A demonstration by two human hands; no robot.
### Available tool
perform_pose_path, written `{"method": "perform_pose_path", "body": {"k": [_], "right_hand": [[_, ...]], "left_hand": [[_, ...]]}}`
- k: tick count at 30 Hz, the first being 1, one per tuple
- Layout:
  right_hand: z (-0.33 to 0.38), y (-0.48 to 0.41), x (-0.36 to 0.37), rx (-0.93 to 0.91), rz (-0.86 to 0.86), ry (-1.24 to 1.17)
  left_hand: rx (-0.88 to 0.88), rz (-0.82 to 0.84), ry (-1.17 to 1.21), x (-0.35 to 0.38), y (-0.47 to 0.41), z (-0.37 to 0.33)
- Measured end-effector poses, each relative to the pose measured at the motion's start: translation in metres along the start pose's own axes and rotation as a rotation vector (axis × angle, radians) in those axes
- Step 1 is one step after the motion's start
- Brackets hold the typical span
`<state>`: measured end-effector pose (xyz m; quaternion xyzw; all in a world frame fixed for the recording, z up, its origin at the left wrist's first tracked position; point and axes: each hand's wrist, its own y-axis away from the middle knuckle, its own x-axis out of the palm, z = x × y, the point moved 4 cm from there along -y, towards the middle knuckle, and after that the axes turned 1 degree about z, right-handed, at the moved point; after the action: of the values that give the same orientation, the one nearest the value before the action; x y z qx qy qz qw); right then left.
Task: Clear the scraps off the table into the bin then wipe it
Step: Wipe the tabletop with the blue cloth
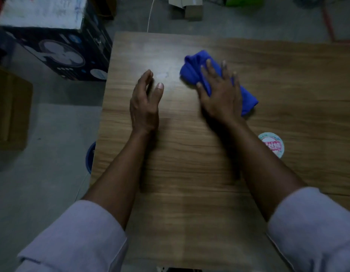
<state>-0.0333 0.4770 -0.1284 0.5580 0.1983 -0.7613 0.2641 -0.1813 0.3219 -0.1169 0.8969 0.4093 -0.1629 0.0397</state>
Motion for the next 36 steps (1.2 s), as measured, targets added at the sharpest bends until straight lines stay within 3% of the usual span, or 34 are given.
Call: {"method": "perform_pose_path", "body": {"k": [3,4,7,10,12,15,17,18,19,21,23,25,27,31,33,36], "right_hand": [[0.016,-0.012,0.000,0.283,-0.062,-0.033],[0.036,-0.005,0.004,0.295,-0.062,-0.040],[0.096,0.039,0.019,-0.071,0.080,-0.059],[0.077,0.053,0.019,-0.284,0.123,-0.057],[0.035,0.036,0.013,-0.167,0.070,-0.031],[-0.023,0.011,-0.006,0.267,-0.082,-0.048],[-0.015,0.012,-0.008,0.538,-0.154,-0.107],[0.006,0.016,-0.004,0.574,-0.154,-0.130],[0.032,0.020,0.003,0.509,-0.132,-0.154],[0.082,0.032,0.017,0.197,-0.025,-0.217],[0.090,0.038,0.010,0.002,0.075,-0.429],[0.048,0.030,-0.015,0.105,-0.120,-0.637],[-0.008,0.020,-0.033,0.279,-0.321,-0.543],[-0.035,0.001,-0.016,0.426,-0.250,-0.150],[-0.008,-0.005,-0.004,0.350,-0.237,-0.138],[0.026,-0.003,0.001,0.074,-0.095,-0.209]], "left_hand": [[-0.007,-0.010,-0.056,0.001,-0.001,-0.004],[-0.005,-0.010,-0.078,0.002,-0.001,-0.006],[0.023,-0.009,-0.169,-0.001,-0.001,-0.009],[0.015,-0.006,-0.157,-0.002,-0.001,-0.005],[-0.006,0.005,-0.137,0.000,0.000,-0.001],[-0.013,0.004,-0.148,0.005,-0.002,0.004],[-0.006,-0.011,-0.145,0.005,-0.002,0.006],[0.000,-0.019,-0.136,0.004,-0.003,0.007],[0.006,-0.027,-0.123,0.003,-0.004,0.006],[0.021,-0.032,-0.121,0.000,-0.005,0.005],[0.022,-0.031,-0.146,-0.002,-0.006,0.005],[-0.004,-0.012,-0.124,0.001,-0.004,0.007],[-0.020,0.000,-0.136,0.004,-0.001,0.007],[0.026,0.076,-0.383,0.012,0.002,-0.006],[0.069,0.101,-0.456,0.015,0.000,-0.011],[0.095,0.118,-0.486,0.016,-0.001,-0.012]]}}
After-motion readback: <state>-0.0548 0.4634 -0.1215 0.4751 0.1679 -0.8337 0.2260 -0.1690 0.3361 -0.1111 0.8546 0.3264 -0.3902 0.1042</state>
